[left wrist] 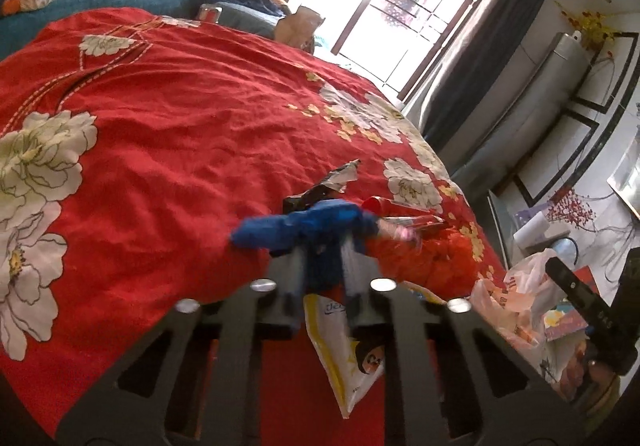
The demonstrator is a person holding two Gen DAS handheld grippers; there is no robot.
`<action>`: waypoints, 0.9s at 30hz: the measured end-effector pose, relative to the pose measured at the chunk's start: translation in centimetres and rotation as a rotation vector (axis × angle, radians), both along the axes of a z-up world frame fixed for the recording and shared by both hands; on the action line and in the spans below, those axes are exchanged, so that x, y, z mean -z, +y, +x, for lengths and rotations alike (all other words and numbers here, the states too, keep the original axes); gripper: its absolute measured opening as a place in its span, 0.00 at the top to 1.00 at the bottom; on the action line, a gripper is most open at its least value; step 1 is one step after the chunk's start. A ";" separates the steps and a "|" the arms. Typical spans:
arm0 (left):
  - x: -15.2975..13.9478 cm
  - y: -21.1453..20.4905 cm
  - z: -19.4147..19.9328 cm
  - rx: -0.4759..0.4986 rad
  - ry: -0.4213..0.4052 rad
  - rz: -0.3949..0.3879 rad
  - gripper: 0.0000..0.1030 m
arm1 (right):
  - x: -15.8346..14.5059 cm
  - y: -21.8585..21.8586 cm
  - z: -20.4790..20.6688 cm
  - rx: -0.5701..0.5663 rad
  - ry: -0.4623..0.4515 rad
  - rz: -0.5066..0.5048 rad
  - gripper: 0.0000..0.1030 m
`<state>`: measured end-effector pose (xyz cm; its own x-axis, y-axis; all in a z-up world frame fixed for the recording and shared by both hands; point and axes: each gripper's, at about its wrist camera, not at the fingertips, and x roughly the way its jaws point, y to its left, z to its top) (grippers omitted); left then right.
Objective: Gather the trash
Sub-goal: 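Grasp the blue cloth with the left tool while the right tool grasps the white plastic bag, then carry the blue cloth and white bag in both tools over the yellow-rimmed bin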
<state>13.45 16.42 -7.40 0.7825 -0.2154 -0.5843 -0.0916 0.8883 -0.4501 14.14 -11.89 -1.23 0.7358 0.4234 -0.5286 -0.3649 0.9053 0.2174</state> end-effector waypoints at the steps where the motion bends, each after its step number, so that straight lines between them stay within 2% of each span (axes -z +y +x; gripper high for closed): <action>1: -0.2 -0.1 -0.1 0.003 -0.003 0.009 0.98 | -0.2 0.0 -0.2 0.000 -0.007 -0.001 0.76; 8: -1.9 -0.7 -1.3 0.014 -0.036 0.082 1.00 | -0.9 0.3 -0.8 -0.010 -0.034 0.015 0.76; 17: -6.5 -2.3 -3.3 0.038 -0.145 0.130 1.00 | -2.9 -1.0 -1.9 0.017 -0.093 0.052 0.77; 22: -9.0 -5.1 -4.1 0.099 -0.211 0.141 1.00 | -3.8 -2.8 -2.1 0.057 -0.112 0.075 0.77; 27: -10.2 -8.0 -4.2 0.168 -0.240 0.143 1.00 | -4.6 -4.9 -2.0 0.110 -0.133 0.093 0.77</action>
<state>9.23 8.43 2.79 0.8623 -0.2822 -0.4205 0.1552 0.9376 -0.3111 12.17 -16.84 3.41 0.8411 0.3790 -0.3858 -0.2958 0.9196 0.2586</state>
